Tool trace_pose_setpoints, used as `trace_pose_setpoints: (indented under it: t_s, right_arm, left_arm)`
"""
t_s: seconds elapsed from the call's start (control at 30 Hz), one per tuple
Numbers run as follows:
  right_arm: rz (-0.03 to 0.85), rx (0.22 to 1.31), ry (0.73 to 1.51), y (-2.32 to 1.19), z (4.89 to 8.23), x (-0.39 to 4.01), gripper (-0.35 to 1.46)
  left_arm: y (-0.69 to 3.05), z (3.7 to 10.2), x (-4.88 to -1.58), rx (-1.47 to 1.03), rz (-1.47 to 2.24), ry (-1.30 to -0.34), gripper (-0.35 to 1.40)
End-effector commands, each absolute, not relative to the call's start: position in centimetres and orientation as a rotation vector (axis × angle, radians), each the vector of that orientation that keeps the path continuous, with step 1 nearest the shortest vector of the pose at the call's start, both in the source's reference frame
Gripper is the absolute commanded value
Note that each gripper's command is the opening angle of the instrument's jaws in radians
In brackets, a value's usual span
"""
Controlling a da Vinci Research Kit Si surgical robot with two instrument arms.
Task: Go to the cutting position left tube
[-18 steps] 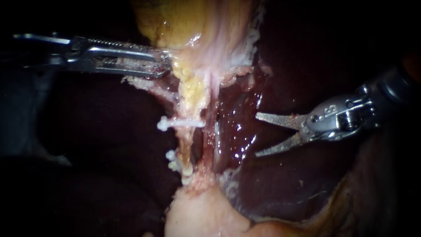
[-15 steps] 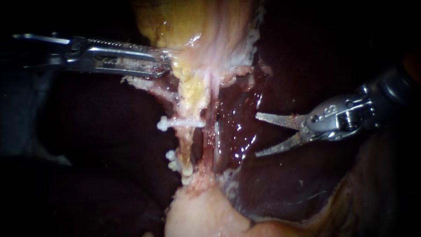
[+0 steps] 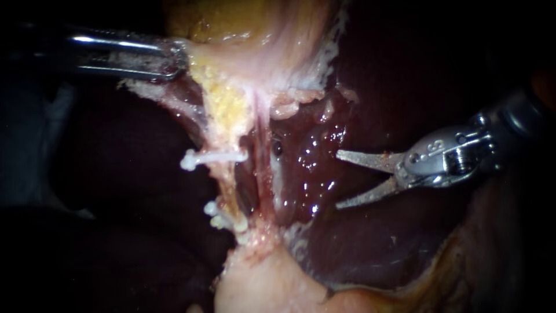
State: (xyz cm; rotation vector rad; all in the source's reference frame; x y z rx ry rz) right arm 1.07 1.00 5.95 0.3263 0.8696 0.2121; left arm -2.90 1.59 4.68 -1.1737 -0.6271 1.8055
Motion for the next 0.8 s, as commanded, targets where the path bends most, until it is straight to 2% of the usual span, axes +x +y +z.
trace_pose_setpoints:
  t_s: [0.03,0.4,0.8]
  right_arm:
    - [0.212,0.338,0.892,0.97,5.93,1.12,1.45]
    - [0.204,0.399,0.985,0.84,5.80,1.73,1.45]
    - [0.208,0.437,0.992,0.73,6.16,2.15,1.45]
  left_arm:
    - [1.59,4.68,-2.91,-1.175,1.804,-0.627,-0.35]
    - [1.59,4.72,-2.91,-1.176,1.806,-0.626,-0.35]
    - [1.58,4.72,-2.92,-1.176,1.806,-0.624,-0.35]
